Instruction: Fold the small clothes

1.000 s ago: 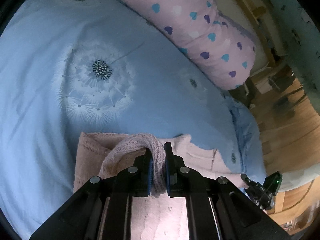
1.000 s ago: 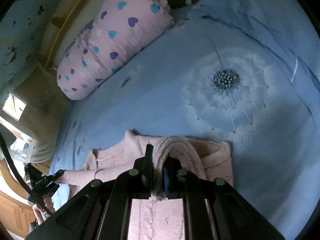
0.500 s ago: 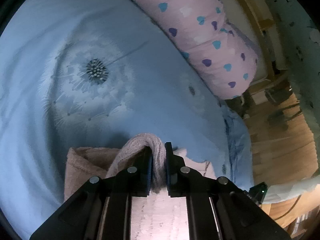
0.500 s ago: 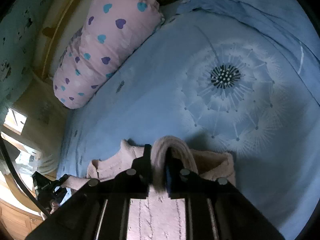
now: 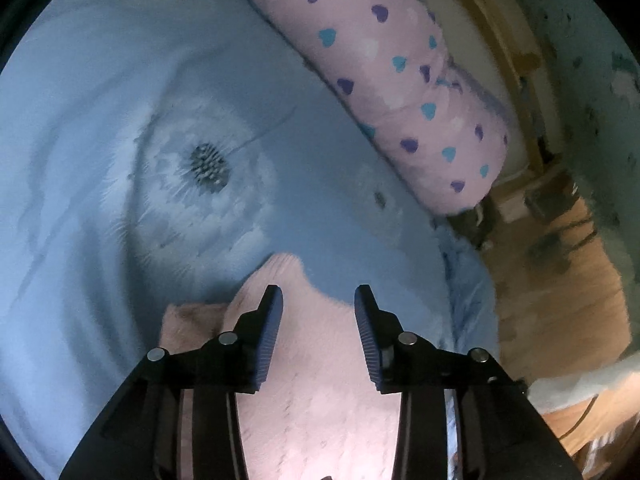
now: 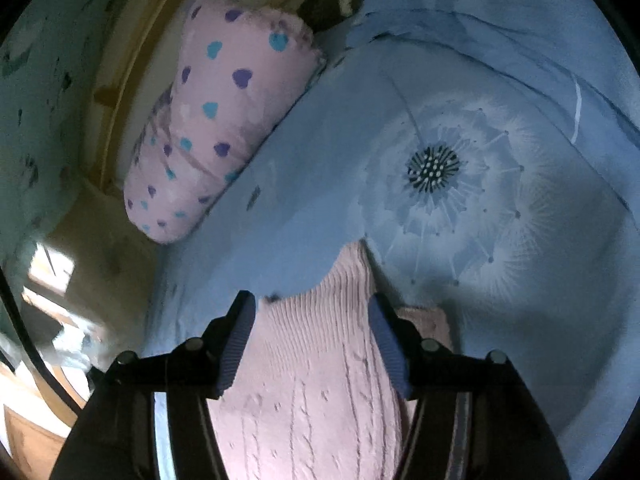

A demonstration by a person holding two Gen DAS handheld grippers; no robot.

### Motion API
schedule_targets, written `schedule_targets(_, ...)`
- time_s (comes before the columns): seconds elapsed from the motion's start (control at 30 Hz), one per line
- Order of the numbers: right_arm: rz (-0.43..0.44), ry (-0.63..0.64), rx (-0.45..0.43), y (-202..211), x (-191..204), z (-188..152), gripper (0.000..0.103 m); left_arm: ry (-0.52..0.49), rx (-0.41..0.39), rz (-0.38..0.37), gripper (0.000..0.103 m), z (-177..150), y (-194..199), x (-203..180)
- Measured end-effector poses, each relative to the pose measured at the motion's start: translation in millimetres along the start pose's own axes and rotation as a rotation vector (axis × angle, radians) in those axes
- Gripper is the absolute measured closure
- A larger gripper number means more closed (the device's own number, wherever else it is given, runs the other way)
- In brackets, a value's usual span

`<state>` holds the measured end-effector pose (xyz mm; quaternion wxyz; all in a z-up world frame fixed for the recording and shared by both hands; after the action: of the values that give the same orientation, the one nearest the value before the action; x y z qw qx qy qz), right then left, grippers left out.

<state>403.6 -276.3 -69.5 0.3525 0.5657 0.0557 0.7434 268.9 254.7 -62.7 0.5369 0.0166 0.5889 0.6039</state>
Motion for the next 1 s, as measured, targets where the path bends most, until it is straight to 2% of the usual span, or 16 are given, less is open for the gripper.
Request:
schedule_targets(0.17,-0.071,0.17,0.074,22.0,15.7,-18.8,0.041,-0.12,0.051,0.089,0.073,-30.4,17.5,13.3)
schedule_targets(0.33,-0.144,0.284,0.154,46.2,15.6,-50.8,0.041,-0.137,0.081,0.161,0.073,-61.2,39.1,39.9)
schedule_targets(0.43,-0.16,0.299,0.202,52.3,8.8,-71.7,0.041,-0.141,0.114,0.168,0.073,-78.2,42.8,48.3)
schedule_targets(0.63,-0.209,0.34,0.285,53.3,2.2,-110.9,0.041,-0.157,0.145,0.12,0.073,-107.6,46.7,40.4)
schedule_targets(0.73,-0.218,0.368,0.286,57.5,4.9,-115.0,0.041,-0.198,0.153,0.138,0.073,-117.8,40.5,32.8)
schedule_targets(0.83,-0.188,0.338,0.26,64.0,6.8,-112.7,0.041,-0.241,0.156,0.188,0.073,-121.8,30.5,28.1)
schedule_targets(0.97,-0.188,0.337,0.264,60.3,7.2,-112.9,0.042,-0.272,0.154,0.197,0.073,-123.8,24.1,24.1)
schedule_targets(1.0,-0.191,0.341,0.273,58.4,6.9,-114.5,0.049,-0.281,0.15,0.206,0.073,-124.4,23.7,24.1)
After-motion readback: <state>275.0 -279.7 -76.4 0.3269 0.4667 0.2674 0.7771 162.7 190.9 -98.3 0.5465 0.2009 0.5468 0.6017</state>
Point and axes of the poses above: each gripper's, at about its wrist camera, not at the fingertips, and y roughly against the way its jaws point, x to its left, z to its top, the point moved 6 cm from there along -y, roughly the way its jaws point, and after that the axes turned 9 degrees about z, right-handed, at the moved point
